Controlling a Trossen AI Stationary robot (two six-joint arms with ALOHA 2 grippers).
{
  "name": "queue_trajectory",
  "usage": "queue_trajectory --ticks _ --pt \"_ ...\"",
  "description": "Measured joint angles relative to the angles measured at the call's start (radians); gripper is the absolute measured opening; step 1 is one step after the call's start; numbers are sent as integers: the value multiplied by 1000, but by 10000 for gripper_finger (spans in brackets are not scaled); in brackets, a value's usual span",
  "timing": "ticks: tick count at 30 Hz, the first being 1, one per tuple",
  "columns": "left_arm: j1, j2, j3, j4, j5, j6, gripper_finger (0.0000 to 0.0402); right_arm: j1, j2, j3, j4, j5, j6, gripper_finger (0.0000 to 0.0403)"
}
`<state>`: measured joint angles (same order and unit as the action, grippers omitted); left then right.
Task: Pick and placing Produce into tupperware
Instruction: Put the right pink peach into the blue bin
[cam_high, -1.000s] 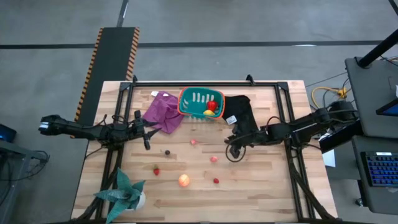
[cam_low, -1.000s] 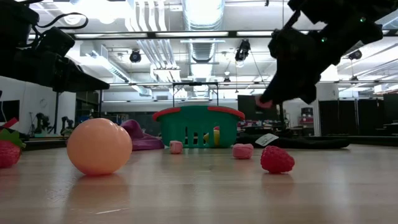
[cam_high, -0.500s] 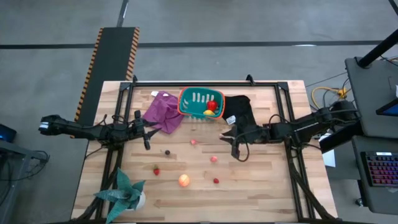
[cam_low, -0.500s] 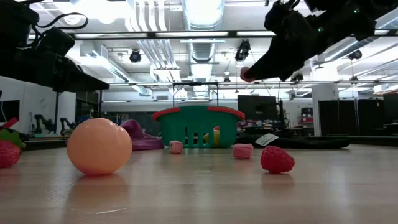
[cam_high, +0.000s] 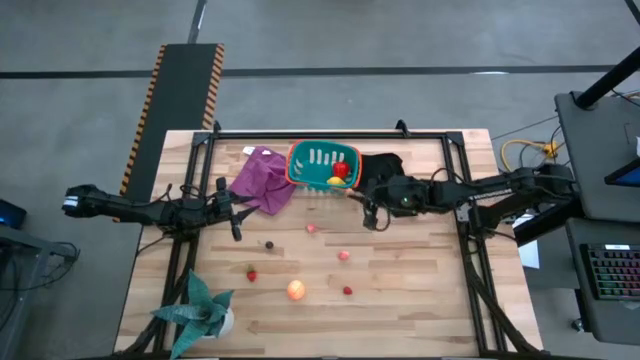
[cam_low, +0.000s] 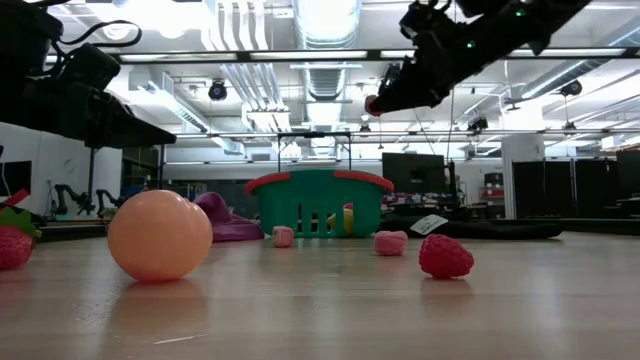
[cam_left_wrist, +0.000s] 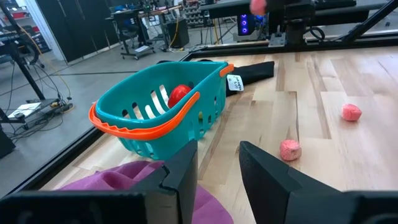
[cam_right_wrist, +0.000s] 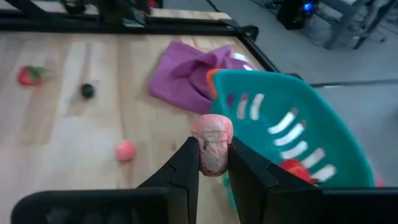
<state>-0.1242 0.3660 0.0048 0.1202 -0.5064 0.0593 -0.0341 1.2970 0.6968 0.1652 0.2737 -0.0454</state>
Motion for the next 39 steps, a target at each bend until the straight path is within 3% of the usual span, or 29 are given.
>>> queue_trajectory --ticks 7,13,22,29,39 --pt "0 0 0 0 0 0 105 -117 77 131 -138 -77 -18 63" --pt "0 2 0 -4 0 0 105 -206 227 315 -325 -149 -7 63" --pt "0 12 0 -2 0 0 105 -306 502 654 -635 -146 52 63" --pt "0 14 0 -3 0 0 105 -360 629 884 -874 -142 65 63" --pt "0 31 0 -4 0 0 105 -373 724 1009 -1076 -113 99 63"
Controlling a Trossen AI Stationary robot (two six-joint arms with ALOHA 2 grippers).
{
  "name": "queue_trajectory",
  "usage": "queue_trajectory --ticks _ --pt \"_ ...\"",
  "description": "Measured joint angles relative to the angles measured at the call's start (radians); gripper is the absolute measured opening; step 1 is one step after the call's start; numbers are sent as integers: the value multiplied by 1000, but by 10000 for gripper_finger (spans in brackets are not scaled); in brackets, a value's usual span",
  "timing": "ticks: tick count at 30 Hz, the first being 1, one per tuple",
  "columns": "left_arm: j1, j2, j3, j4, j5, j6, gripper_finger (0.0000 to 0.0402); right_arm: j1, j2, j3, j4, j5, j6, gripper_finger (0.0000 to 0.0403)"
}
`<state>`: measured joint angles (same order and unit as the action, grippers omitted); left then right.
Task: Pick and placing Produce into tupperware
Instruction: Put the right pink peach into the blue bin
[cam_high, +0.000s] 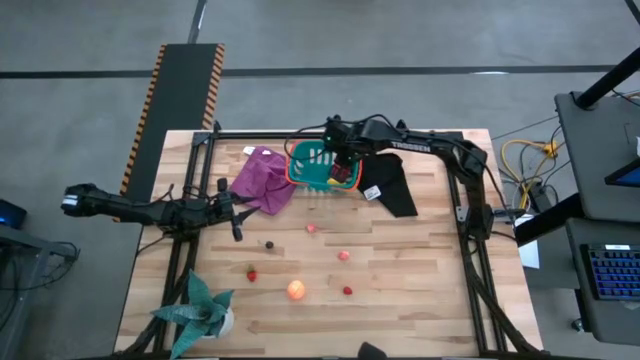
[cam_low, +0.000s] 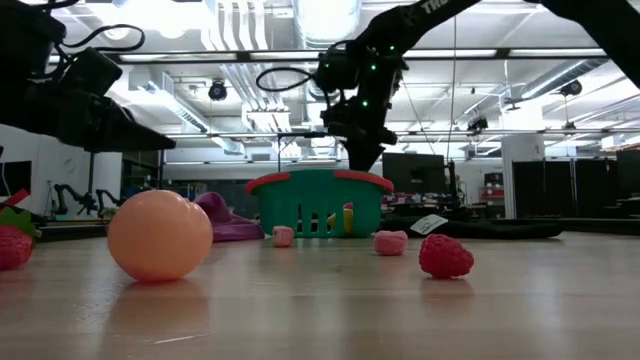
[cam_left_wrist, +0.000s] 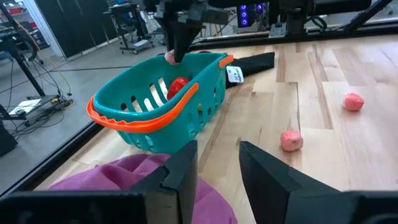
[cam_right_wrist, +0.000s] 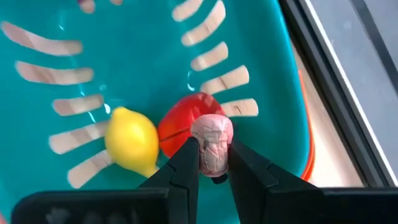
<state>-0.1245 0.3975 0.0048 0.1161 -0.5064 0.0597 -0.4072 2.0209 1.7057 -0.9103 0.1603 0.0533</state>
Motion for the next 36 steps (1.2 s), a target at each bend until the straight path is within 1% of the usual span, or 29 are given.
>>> queue_trajectory --ticks 7,24,27,36 --pt "0 15 0 -1 0 0 105 0 13 -2 -11 60 -1 63" --pt "0 12 0 0 0 0 105 -3 11 -3 -20 61 -10 64" --pt "0 13 0 0 0 -1 105 -2 11 -3 -20 61 -10 71" --pt "0 12 0 0 0 -1 105 -2 11 0 -19 61 -10 109"
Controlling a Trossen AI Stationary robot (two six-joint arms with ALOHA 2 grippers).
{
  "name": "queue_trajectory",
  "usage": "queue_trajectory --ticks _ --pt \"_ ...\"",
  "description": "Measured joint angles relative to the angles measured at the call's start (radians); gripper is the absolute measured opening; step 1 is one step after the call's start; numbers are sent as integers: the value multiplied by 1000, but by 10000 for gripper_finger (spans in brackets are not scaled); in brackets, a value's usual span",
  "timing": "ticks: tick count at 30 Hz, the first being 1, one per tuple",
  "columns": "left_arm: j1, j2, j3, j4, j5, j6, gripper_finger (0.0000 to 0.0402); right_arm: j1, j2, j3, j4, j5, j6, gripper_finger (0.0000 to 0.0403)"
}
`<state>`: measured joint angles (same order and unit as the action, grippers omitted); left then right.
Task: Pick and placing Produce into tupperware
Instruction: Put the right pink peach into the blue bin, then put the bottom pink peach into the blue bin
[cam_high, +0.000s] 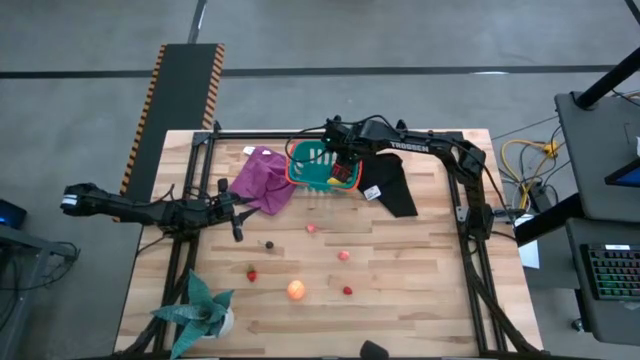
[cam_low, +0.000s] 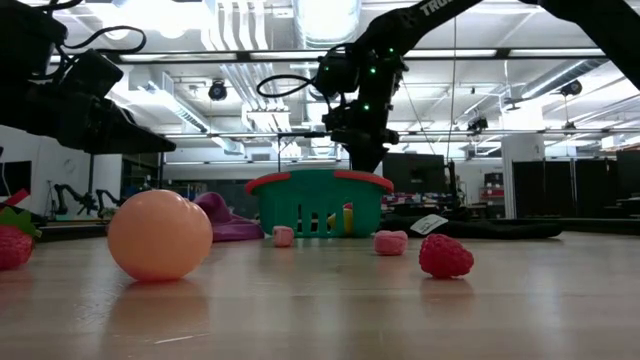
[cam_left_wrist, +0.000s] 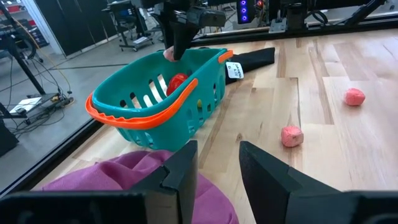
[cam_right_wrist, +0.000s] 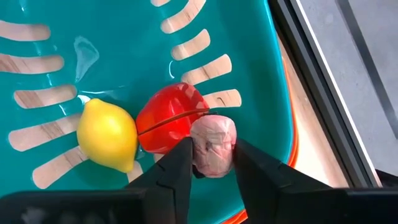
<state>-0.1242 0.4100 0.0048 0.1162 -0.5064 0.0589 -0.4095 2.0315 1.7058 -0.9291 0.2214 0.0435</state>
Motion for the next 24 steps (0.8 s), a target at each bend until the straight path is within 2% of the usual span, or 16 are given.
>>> queue_trajectory --ticks 14,21,24 --pt "0 0 0 0 0 0 105 1 -5 6 -10 -9 1 129" --pt "0 1 0 0 0 -1 105 11 -68 -2 -14 -174 6 126" --pt "0 2 0 0 0 -1 105 32 -120 -19 -17 -196 28 128"
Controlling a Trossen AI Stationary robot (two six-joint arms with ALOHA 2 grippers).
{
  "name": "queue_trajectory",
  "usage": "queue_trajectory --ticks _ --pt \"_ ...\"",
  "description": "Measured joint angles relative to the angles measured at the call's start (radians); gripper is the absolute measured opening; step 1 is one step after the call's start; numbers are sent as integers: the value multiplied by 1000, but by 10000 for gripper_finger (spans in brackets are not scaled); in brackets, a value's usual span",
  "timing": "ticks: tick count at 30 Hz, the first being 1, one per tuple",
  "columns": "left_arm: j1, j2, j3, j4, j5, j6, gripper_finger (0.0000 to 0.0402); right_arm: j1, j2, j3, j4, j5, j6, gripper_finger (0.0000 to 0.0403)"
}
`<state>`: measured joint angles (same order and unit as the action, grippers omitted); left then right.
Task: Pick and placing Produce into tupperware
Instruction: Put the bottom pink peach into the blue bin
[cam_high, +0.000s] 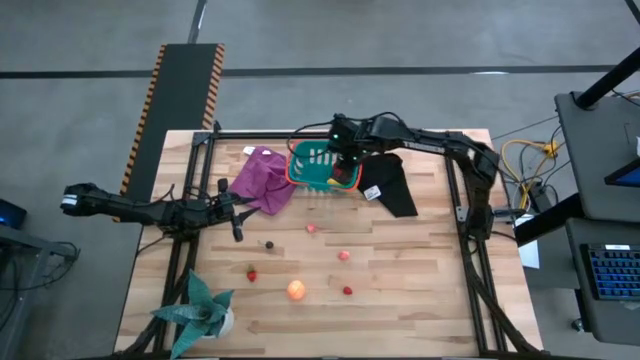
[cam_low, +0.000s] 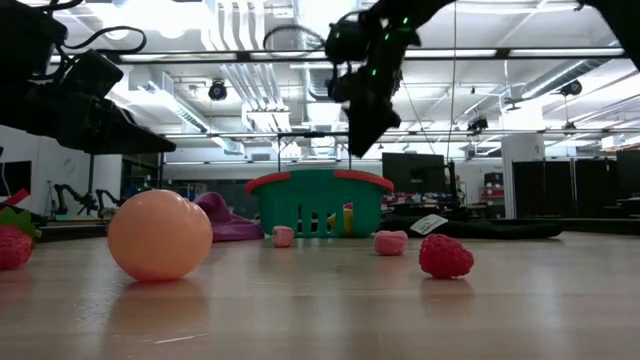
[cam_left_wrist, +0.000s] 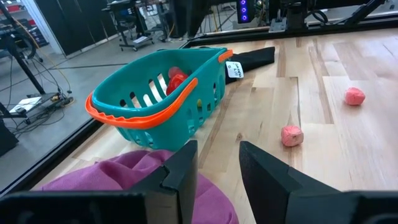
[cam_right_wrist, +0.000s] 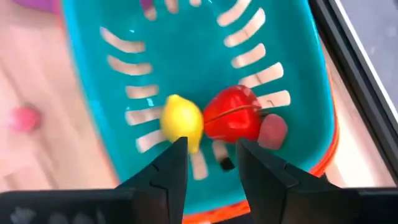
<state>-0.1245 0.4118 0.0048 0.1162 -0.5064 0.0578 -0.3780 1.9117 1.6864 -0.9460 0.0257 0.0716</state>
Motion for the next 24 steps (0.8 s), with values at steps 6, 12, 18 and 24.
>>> queue_trajectory --ticks 6,12,18,24 --pt "0 0 0 0 0 0 105 116 -137 -57 11 1 27 122" --pt "0 -2 0 1 0 0 105 281 -270 -131 -4 1 63 110" --pt "0 -1 0 5 0 -1 105 439 -335 -209 10 0 104 104" --pt "0 -4 0 8 0 0 105 545 -310 -264 71 -9 157 169"
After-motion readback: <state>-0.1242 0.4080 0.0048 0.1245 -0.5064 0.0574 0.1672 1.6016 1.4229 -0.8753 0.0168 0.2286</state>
